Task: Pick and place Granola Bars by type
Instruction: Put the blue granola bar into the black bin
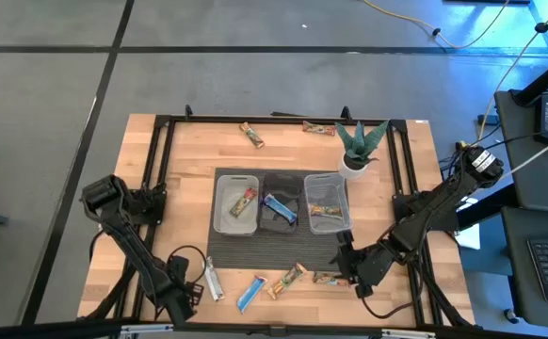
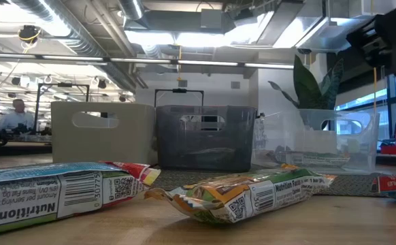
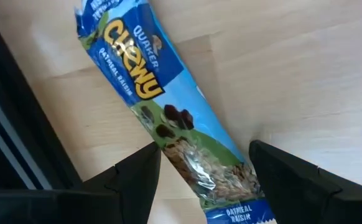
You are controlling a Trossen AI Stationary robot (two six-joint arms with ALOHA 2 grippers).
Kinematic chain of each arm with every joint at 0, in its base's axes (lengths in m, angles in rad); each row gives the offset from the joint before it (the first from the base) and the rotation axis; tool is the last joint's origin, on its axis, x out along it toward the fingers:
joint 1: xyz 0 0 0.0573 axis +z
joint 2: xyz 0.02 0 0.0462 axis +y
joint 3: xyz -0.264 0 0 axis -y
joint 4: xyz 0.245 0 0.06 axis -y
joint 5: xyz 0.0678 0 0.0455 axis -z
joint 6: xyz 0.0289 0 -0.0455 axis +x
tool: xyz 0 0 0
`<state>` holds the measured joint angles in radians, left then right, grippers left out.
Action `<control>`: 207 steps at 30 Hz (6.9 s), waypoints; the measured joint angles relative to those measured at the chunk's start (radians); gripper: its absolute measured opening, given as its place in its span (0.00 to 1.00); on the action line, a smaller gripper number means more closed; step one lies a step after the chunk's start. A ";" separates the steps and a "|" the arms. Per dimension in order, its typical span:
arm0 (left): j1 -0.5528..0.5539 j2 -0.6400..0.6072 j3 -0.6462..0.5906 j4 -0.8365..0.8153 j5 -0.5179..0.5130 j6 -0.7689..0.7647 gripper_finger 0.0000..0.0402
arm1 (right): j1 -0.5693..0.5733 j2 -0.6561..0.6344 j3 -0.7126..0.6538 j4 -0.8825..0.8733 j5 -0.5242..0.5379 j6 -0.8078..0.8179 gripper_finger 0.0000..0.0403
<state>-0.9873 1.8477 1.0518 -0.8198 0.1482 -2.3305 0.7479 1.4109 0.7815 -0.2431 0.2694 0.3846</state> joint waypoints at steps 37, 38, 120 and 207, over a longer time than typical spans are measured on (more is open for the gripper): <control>-0.016 -0.094 -0.013 -0.042 -0.461 0.141 0.25 | 0.000 0.000 0.000 0.109 0.023 -0.139 0.46; -0.017 -0.110 -0.011 -0.041 -0.509 0.161 0.25 | 0.000 0.000 0.000 0.130 0.029 -0.164 0.46; 0.527 -0.053 -0.007 1.378 -0.707 2.442 0.25 | -0.181 0.062 0.000 0.694 0.208 -0.281 0.67; 0.267 -0.157 -0.007 0.761 -0.696 1.969 0.47 | -0.637 0.024 0.000 0.406 -0.133 0.035 0.26</control>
<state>-0.7199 1.6909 1.0443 -0.0586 -0.5480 -0.3615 0.1111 1.4344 0.7818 0.1626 0.1367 0.4193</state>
